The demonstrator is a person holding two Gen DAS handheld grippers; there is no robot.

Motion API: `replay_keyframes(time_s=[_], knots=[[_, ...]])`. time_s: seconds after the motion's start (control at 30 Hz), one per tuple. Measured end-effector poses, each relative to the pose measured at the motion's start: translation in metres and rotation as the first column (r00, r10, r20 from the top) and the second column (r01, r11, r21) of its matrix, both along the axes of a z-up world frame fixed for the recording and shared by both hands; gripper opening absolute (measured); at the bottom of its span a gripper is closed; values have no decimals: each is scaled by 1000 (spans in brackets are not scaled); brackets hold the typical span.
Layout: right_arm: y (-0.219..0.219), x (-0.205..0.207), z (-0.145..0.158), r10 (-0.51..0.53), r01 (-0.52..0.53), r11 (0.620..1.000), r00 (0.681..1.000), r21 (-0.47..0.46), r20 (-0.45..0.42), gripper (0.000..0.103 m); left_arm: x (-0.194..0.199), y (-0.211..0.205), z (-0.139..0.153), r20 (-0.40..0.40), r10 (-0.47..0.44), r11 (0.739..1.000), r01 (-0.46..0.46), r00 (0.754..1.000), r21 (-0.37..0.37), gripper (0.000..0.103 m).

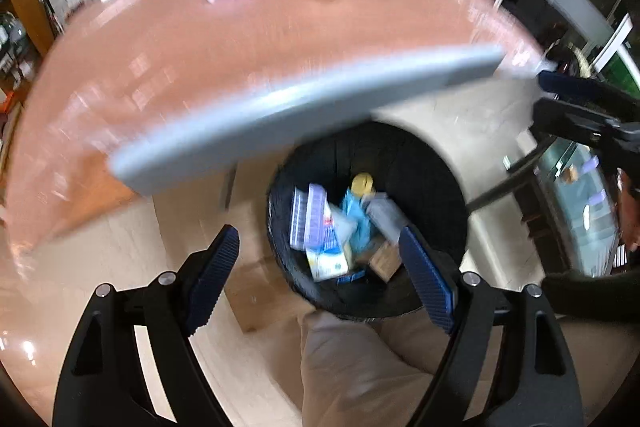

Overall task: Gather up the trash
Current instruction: 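Move both grippers back over the table toward the roller and tissue, then grasp the purple hair roller with the left gripper while the right grasps the white tissue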

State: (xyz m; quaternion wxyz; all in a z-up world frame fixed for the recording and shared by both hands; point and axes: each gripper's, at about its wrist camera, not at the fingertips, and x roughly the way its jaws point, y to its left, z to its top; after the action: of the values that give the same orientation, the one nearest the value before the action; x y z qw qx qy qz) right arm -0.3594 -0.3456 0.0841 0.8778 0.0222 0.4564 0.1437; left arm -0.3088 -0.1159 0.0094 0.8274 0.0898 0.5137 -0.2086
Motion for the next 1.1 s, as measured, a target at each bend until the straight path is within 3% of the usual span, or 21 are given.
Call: replay_keyframes(time_s=[0.03,0.1,0.2,0.37,0.6,0.87,1.1], knots=[[-2,0,11,-8,8,1000,999,-3,42,94,0,2,10,31,-3,1000,4,1000,-8,83],[-5,4,33,-38,36,999,989,16,144,99,3,5,40,134,-2,1000,4,991,-17,98],[-7,23,48,-89,83,996,971,37,221,99,19,9,69,260,21,1000,-16,965,-19,101],[3,72,45,-86,81,996,985,40,152,99,72,12,84,305,53,999,-51,951,-14,101],[40,123,20,-2,4,1000,996,-23,86,99,154,16,71,200,89,996,-86,976,-27,101],[69,166,-1,30,-29,999,999,-29,27,97,209,12,51,103,78,996,-73,992,-49,101],[84,183,-20,36,-36,997,999,-62,-7,80,238,-2,27,55,49,999,-48,997,-10,101]])
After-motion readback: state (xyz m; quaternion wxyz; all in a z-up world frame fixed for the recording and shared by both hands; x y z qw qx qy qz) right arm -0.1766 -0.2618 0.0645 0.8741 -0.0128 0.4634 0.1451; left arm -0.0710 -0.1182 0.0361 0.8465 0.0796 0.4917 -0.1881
